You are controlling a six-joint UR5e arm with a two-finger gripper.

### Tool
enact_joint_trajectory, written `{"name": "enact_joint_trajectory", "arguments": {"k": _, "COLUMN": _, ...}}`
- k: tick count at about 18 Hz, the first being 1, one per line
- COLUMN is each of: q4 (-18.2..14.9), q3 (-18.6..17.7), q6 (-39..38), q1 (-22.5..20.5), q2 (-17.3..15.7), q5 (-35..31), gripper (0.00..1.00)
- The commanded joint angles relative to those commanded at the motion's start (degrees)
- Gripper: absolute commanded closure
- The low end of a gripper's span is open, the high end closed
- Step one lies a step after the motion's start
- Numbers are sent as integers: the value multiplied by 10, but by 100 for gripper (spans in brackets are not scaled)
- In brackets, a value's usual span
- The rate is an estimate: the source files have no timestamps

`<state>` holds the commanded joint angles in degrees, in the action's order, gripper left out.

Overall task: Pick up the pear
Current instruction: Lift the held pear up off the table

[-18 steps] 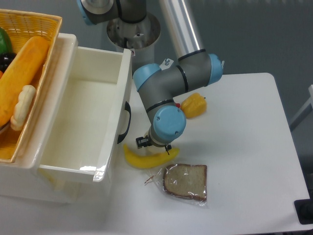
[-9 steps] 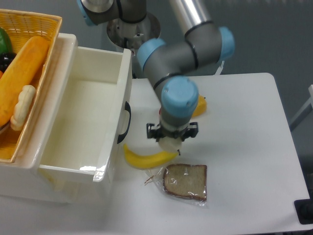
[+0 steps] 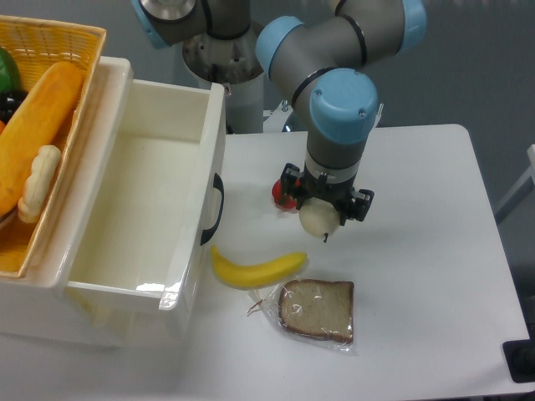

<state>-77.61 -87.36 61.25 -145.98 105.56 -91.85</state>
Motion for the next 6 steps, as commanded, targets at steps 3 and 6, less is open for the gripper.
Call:
{"name": "enact_joint_trajectory", "arguments": {"k": 3, "q4": -1, "q3": -4, "q6": 0, "q1": -3, "q2": -4, "q5": 0, "gripper": 40}}
{"name": "enact_joint_trajectory", "arguments": {"k": 6, "q4": 0, "q3": -4, "q6": 1, "q1": -4, "q2": -5, "q5": 3, "gripper": 40}}
